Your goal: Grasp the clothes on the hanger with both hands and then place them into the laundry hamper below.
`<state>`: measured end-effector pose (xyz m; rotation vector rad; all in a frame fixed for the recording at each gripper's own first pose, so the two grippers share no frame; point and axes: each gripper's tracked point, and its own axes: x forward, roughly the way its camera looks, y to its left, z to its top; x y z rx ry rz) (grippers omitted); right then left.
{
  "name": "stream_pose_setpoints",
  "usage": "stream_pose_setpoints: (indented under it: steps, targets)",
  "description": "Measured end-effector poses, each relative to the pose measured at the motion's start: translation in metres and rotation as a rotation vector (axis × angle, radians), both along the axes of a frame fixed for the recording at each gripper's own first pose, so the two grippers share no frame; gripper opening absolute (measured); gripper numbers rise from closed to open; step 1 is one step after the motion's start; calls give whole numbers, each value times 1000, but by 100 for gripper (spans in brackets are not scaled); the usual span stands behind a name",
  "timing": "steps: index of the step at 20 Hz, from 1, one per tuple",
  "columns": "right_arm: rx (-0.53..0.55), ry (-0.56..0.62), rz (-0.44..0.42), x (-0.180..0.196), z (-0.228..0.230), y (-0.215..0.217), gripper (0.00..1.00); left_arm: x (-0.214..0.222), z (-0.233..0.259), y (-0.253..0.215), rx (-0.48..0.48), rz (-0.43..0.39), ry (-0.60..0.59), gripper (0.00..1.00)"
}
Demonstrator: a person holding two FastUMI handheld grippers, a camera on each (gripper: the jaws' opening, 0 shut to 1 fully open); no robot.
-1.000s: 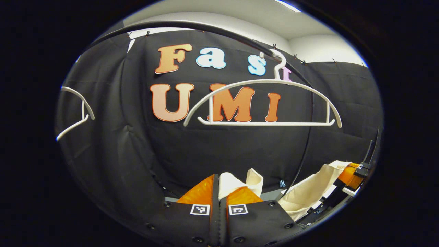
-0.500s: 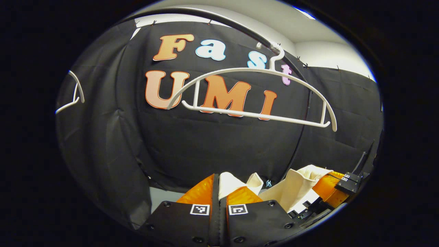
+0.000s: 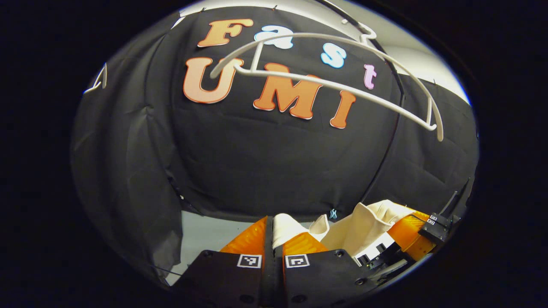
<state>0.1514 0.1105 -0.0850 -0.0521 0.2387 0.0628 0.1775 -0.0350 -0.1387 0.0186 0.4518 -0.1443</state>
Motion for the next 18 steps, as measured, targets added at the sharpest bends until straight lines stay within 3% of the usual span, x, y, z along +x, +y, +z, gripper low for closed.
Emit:
stream_pose_setpoints:
  steps: [5, 18]
  targets:
    - [-21, 101, -19, 12, -52, -10, 0, 12, -53, 4, 25, 9, 108, 6]
    - [-38, 429, -33, 8, -189, -21, 0, -22, -182, 31, 39, 60, 481, 7]
